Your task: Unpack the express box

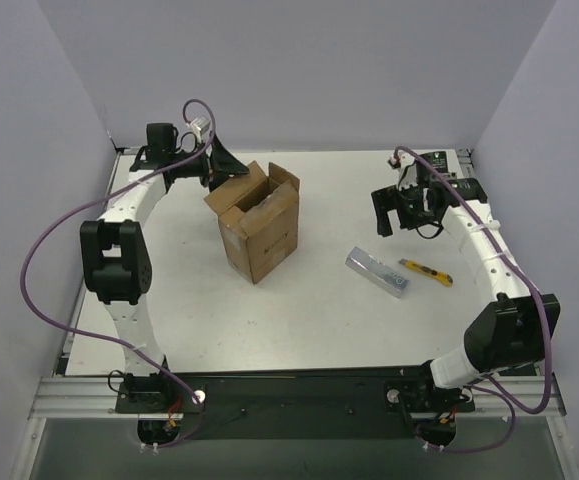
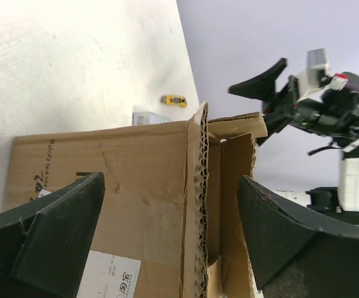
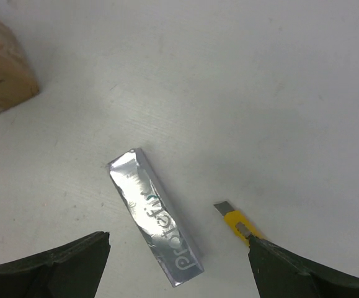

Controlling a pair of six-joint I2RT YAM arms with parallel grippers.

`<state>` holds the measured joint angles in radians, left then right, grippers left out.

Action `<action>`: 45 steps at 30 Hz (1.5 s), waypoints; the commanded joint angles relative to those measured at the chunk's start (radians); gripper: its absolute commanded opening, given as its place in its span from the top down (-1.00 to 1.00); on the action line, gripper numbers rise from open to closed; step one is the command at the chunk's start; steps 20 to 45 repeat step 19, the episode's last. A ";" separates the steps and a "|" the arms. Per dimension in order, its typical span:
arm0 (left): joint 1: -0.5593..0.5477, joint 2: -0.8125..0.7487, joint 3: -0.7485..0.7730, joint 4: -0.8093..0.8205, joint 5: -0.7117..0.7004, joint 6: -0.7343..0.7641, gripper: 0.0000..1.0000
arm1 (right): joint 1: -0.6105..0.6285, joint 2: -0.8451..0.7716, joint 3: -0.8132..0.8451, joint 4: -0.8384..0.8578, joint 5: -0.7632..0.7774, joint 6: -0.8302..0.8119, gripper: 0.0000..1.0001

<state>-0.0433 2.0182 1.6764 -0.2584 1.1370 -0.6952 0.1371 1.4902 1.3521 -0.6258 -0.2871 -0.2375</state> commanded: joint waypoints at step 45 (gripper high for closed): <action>0.190 -0.188 0.430 -0.360 -0.379 0.579 -0.95 | -0.002 0.125 0.715 -0.149 0.388 0.237 -1.00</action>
